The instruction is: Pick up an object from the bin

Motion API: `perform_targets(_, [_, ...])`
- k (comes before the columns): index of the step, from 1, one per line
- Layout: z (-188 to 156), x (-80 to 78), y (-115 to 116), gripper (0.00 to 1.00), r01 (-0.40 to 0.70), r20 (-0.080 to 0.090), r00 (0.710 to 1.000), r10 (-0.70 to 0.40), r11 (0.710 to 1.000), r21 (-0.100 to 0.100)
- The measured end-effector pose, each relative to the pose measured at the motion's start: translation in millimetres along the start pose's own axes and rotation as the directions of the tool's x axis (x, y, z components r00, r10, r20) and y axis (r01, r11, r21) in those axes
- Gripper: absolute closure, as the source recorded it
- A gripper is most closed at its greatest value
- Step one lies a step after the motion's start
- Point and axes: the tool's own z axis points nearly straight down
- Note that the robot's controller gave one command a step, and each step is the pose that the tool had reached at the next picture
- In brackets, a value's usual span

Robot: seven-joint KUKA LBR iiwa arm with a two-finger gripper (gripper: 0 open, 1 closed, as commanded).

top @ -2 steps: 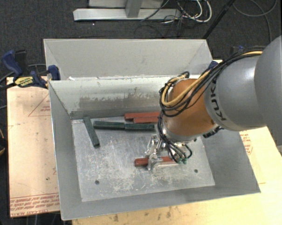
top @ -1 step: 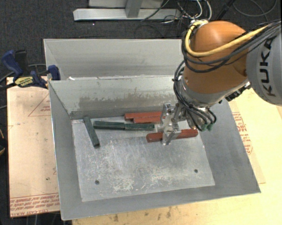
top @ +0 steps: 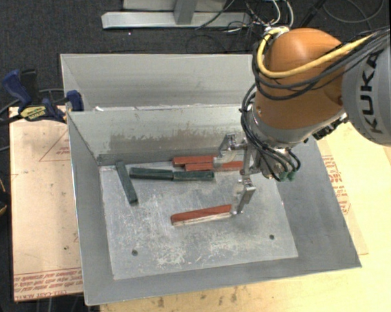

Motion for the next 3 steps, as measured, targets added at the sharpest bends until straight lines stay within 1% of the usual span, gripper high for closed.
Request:
perform_targets(1, [0.0, 0.0, 0.0, 0.0, 0.0, 0.0, 1.0, 0.0, 1.0, 0.0])
perform_targets(2, [49.8, 20.8, 15.6, 0.0, -0.038, 0.004, 0.999, 0.038, 0.999, 0.0])
perform_targets(3, [117.5, 33.4, 31.3, 0.0, -0.018, 0.001, 1.0, 0.018, 1.0, -0.001])
